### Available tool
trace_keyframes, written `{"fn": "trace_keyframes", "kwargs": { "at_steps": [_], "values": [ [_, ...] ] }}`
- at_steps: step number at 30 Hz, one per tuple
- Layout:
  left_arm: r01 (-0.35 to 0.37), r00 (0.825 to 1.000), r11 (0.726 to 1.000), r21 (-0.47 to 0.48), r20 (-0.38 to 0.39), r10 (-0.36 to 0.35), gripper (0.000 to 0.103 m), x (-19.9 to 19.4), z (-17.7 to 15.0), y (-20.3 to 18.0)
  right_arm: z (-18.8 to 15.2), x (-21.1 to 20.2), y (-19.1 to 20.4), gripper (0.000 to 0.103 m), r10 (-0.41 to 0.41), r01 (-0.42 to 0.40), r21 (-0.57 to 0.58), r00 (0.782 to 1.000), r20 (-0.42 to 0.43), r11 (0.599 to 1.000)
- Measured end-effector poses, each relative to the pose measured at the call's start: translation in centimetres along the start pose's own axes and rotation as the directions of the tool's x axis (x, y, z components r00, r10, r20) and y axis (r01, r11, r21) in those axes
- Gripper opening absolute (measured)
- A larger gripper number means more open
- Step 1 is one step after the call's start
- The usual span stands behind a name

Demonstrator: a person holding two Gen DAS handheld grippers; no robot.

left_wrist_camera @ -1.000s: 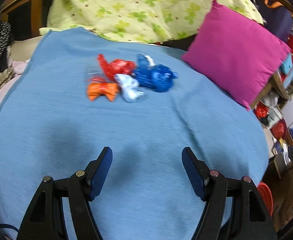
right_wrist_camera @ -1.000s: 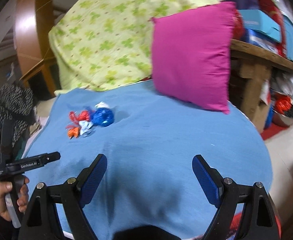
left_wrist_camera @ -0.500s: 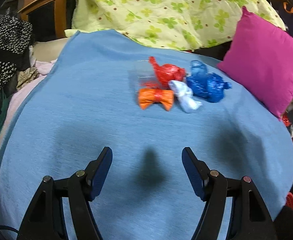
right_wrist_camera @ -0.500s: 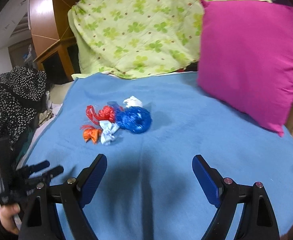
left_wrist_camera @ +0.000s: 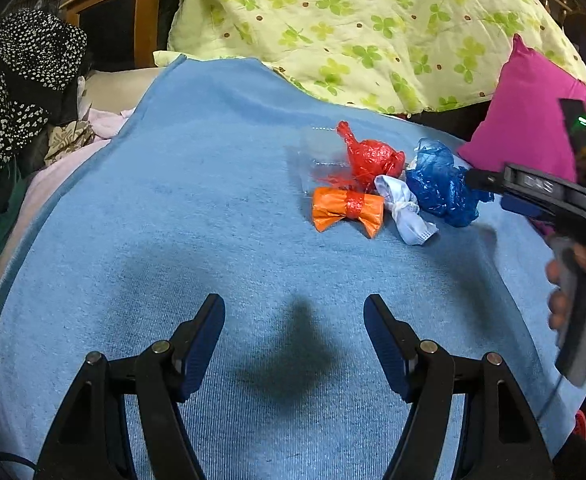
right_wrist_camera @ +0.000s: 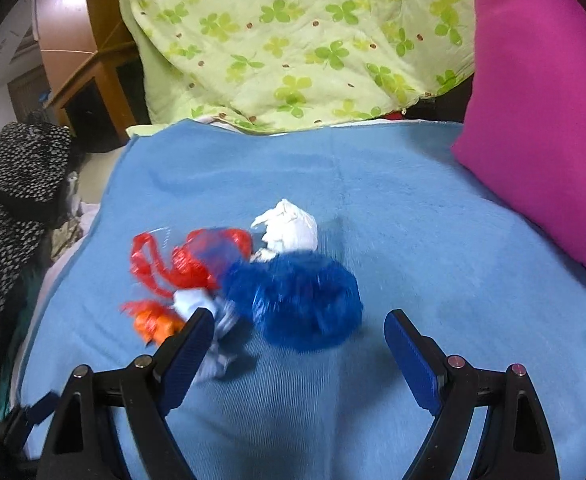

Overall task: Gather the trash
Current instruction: 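Lower the right tool onto the blue plastic bag and close it, then grasp the light-blue face mask with the left tool while the right holds the bag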

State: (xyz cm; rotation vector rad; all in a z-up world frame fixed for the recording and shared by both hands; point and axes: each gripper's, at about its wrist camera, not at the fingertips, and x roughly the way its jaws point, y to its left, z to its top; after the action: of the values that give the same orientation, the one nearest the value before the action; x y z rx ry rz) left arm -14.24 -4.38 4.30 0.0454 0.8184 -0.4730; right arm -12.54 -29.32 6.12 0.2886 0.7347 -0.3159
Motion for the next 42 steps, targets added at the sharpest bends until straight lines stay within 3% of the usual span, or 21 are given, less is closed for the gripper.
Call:
{"fn": "trace_keyframes", "kwargs": {
  "at_steps": [9,10,12,15,26,31,42],
  "values": [
    [-0.014,1.000,1.000,0.012,0.001,0.014,0.072,0.2,-0.2,-0.5,1.4,4.6,-0.4,0.089,-0.001,0.001,0.012,0.999,-0.051,1.000],
    [-0.016,1.000,1.000,0.015,0.002,0.016,0.072,0.2,-0.2,-0.5,1.2,4.9,-0.6,0.084,0.014,-0.013,0.017,0.998,-0.057,1.000],
    [-0.019,1.000,1.000,0.017,0.001,0.019,0.072,0.3,-0.2,-0.6,1.1,5.1,-0.6,0.063,0.019,-0.018,0.011,0.998,-0.062,1.000],
    [-0.024,1.000,1.000,0.016,0.000,0.024,0.072,0.4,-0.2,-0.6,0.8,4.7,-0.4,0.062,0.022,-0.022,-0.006,0.998,-0.056,1.000],
    [-0.033,0.999,0.998,0.051,0.022,0.032,0.072,0.1,-0.4,-1.3,-3.4,-1.9,-2.3,0.062,0.045,-0.046,0.043,0.999,0.008,0.998],
    [0.022,1.000,0.999,0.042,-0.004,-0.022,0.072,0.2,0.2,-2.7,-6.0,-5.5,-3.6,0.062,0.052,-0.059,0.106,0.997,0.065,0.993],
    [0.128,0.989,0.989,0.080,-0.084,-0.121,0.072,5.0,6.7,-10.9,-8.8,-10.3,-6.7,0.062,0.019,-0.063,0.211,0.978,0.206,0.976]
  ]
}}
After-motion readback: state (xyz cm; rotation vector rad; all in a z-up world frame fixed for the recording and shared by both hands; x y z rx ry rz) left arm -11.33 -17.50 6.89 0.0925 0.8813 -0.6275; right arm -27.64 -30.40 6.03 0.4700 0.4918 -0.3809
